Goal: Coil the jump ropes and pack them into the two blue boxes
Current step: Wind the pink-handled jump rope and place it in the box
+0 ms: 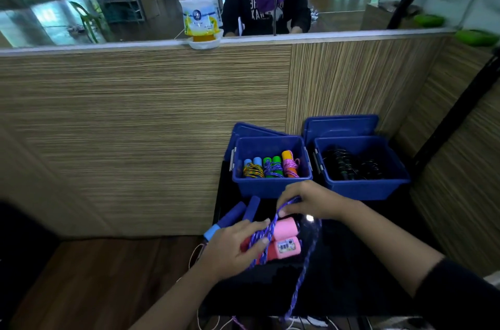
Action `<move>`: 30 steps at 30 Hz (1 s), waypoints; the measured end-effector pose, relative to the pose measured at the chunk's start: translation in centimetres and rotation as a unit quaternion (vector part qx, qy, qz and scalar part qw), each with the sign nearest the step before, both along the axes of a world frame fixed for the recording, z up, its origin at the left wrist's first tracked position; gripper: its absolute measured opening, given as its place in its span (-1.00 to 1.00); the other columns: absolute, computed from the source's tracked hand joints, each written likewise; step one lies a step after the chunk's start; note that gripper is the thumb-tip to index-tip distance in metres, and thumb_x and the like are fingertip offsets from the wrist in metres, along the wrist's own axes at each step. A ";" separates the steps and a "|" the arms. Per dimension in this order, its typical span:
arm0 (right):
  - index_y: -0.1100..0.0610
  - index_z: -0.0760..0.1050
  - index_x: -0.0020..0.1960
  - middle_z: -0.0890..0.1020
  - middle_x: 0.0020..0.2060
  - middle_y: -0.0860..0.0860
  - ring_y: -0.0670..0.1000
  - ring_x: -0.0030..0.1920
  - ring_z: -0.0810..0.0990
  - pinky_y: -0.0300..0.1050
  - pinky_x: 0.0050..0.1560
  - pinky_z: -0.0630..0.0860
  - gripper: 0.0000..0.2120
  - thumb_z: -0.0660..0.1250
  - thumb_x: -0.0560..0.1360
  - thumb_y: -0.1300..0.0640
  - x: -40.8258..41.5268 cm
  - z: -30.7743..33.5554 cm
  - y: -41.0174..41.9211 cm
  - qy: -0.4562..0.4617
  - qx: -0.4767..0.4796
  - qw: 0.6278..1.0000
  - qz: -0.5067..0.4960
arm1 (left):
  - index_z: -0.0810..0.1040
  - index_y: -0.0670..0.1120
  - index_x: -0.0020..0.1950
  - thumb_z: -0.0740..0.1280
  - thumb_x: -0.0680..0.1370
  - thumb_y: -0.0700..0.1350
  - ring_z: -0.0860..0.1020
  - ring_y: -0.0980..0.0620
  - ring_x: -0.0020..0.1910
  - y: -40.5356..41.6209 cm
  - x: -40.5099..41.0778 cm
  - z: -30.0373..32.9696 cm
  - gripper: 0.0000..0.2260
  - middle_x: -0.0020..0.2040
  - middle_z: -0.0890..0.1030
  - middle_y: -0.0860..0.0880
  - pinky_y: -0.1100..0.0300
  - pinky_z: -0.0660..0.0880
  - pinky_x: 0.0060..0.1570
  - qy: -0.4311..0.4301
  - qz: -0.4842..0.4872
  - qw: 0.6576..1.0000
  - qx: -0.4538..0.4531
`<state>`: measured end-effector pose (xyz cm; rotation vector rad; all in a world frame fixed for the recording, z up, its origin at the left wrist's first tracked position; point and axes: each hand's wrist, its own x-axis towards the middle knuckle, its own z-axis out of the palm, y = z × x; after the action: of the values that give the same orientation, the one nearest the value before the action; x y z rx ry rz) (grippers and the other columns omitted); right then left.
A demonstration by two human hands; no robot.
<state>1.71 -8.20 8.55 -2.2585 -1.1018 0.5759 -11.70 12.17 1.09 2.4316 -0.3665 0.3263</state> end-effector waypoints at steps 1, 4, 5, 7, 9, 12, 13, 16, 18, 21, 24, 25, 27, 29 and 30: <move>0.04 0.66 -0.03 0.61 -0.10 -0.13 -0.19 -0.05 0.57 -0.25 0.04 0.48 -0.88 0.44 0.44 0.07 0.1 -0.2 -0.1 0.032 0.023 0.999 -0.009 | 0.52 0.10 0.30 0.26 0.52 0.29 0.54 0.29 -0.06 0.0 -0.2 0.2 -0.56 -0.01 0.59 0.21 0.54 0.35 -0.03 -0.004 -0.002 1.000 0.004; 0.05 0.67 -0.04 0.63 -0.11 -0.09 -0.18 -0.08 0.58 -0.28 0.00 0.49 -0.87 0.46 0.41 0.10 0.4 -0.9 0.1 0.073 0.064 0.995 -0.020 | 0.48 0.14 0.27 0.39 0.46 0.21 0.55 0.37 -0.03 -0.3 -0.6 0.6 -0.58 0.05 0.60 0.25 0.51 0.40 0.00 -0.013 0.002 1.000 -0.024; 0.07 0.67 -0.04 0.64 -0.14 -0.07 -0.18 -0.12 0.59 -0.29 -0.05 0.49 -0.87 0.46 0.42 0.12 0.6 -1.0 0.0 0.090 0.084 0.992 -0.034 | 0.48 0.14 0.27 0.41 0.46 0.14 0.54 0.39 -0.01 -0.3 -0.7 0.9 -0.60 0.07 0.59 0.29 0.48 0.42 0.00 -0.013 0.004 0.999 -0.046; 0.11 0.68 -0.05 0.67 -0.19 0.04 -0.10 -0.20 0.58 -0.19 -0.14 0.51 -0.89 0.45 0.43 0.15 1.1 -1.5 -0.2 0.139 0.134 0.978 -0.078 | 0.46 0.16 0.28 0.39 0.46 0.06 0.56 0.34 0.02 -0.3 -0.7 1.7 -0.61 0.11 0.58 0.31 0.41 0.45 0.02 -0.012 0.012 0.995 -0.102; 0.19 0.67 -0.08 0.67 -0.21 0.23 0.02 -0.22 0.56 -0.09 -0.17 0.49 -0.87 0.43 0.43 0.13 1.2 -2.2 -0.1 0.180 0.166 0.963 -0.112 | 0.42 0.19 0.33 0.36 0.47 0.05 0.58 0.23 0.06 -0.2 -0.3 2.4 -0.57 0.16 0.57 0.26 0.36 0.46 0.07 -0.011 0.028 0.986 -0.164; 0.32 0.57 -0.15 0.57 -0.42 0.13 -0.01 -0.42 0.51 -0.28 -0.34 0.45 -0.83 0.30 0.52 0.22 -0.7 -3.1 1.3 0.229 0.154 0.956 -0.105 | 0.45 0.17 0.33 0.33 0.48 0.04 0.60 0.16 0.08 0.4 1.1 3.3 -0.60 0.15 0.60 0.18 0.28 0.50 0.07 -0.041 0.088 0.964 -0.247; 0.35 0.56 -0.09 0.55 -0.43 0.09 -0.02 -0.47 0.51 -0.28 -0.38 0.47 -0.80 0.24 0.57 0.23 -1.7 -3.3 2.1 0.250 0.149 0.951 -0.101 | 0.47 0.15 0.31 0.32 0.48 0.05 0.61 0.16 0.06 0.7 1.6 3.5 -0.62 0.12 0.62 0.17 0.26 0.52 0.05 -0.048 0.114 0.955 -0.269; 0.38 0.46 0.01 0.54 -0.42 0.02 -0.08 -0.49 0.53 -0.21 -0.43 0.53 -0.75 0.14 0.62 0.18 -4.1 -4.1 3.6 0.284 0.134 0.944 -0.104 | 0.47 0.13 0.22 0.29 0.48 0.10 0.59 0.20 0.01 1.6 3.3 3.4 -0.68 0.04 0.63 0.19 0.26 0.50 0.05 -0.051 0.203 0.929 -0.303; 0.35 0.42 -0.04 0.54 -0.42 -0.02 -0.07 -0.46 0.58 -0.16 -0.37 0.52 -0.76 0.15 0.63 0.16 -5.2 -4.0 4.1 0.259 0.091 0.959 -0.075 | 0.44 0.15 0.17 0.27 0.47 0.10 0.59 0.15 0.01 3.0 4.3 2.5 -0.72 0.02 0.62 0.15 0.11 0.50 0.11 -0.014 0.268 0.909 -0.319; 0.26 0.41 -0.12 0.54 -0.42 -0.02 -0.08 -0.45 0.60 -0.15 -0.26 0.48 -0.78 0.20 0.59 0.10 -6.1 -3.2 4.3 0.157 0.006 0.987 -0.011 | 0.38 0.19 0.21 0.22 0.49 0.15 0.59 -0.07 0.03 4.9 4.9 1.1 -0.70 0.03 0.61 0.06 -0.03 0.48 0.10 0.103 0.331 0.918 -0.190; 0.18 0.44 -0.16 0.58 -0.28 0.15 0.08 -0.29 0.54 -0.07 -0.17 0.44 -0.80 0.22 0.56 0.08 -6.1 -2.0 5.0 -0.007 -0.045 0.998 0.045 | 0.35 0.16 0.31 0.19 0.58 0.09 0.56 -0.10 0.11 4.4 4.3 0.0 -0.70 0.14 0.59 0.01 0.04 0.46 0.08 0.186 0.306 0.933 -0.043; 0.16 0.47 -0.13 0.60 -0.18 0.18 0.15 -0.18 0.54 -0.05 -0.13 0.43 -0.82 0.21 0.56 0.07 -5.9 -1.6 5.2 -0.055 -0.056 0.996 0.053 | 0.34 0.15 0.34 0.16 0.58 0.12 0.55 -0.08 0.14 3.8 4.0 -0.4 -0.67 0.17 0.57 0.02 0.06 0.46 0.08 0.187 0.284 0.940 0.009; 0.10 0.51 0.00 0.61 0.00 0.14 0.16 0.01 0.54 -0.07 -0.07 0.42 -0.82 0.18 0.57 0.05 -4.8 -0.7 5.4 -0.128 -0.065 0.989 0.038 | 0.31 0.13 0.41 0.01 0.51 0.25 0.53 -0.04 0.21 2.2 2.8 -1.1 -0.50 0.24 0.53 0.04 0.08 0.46 0.12 0.185 0.217 0.954 0.097; 0.06 0.52 0.04 0.60 0.05 0.05 0.10 0.08 0.53 -0.08 -0.05 0.40 -0.82 0.17 0.57 0.05 -3.2 -0.5 4.8 -0.153 -0.074 0.985 0.020 | 0.32 0.10 0.44 -0.09 0.45 0.29 0.50 0.00 0.24 0.7 1.7 -1.5 -0.37 0.29 0.51 0.06 0.13 0.43 0.16 0.161 0.146 0.970 0.109; 0.05 0.52 0.04 0.60 0.05 0.00 0.06 0.08 0.53 -0.07 -0.03 0.40 -0.82 0.18 0.57 0.04 -2.3 -0.5 4.3 -0.149 -0.081 0.985 0.019 | 0.35 0.11 0.42 -0.06 0.47 0.27 0.52 0.02 0.21 0.3 1.3 -1.5 -0.42 0.25 0.54 0.07 0.16 0.42 0.15 0.139 0.111 0.980 0.092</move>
<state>-0.64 -3.89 8.06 -2.5298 -1.2831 0.3598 -10.44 12.50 -0.42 2.6601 -0.0018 0.0453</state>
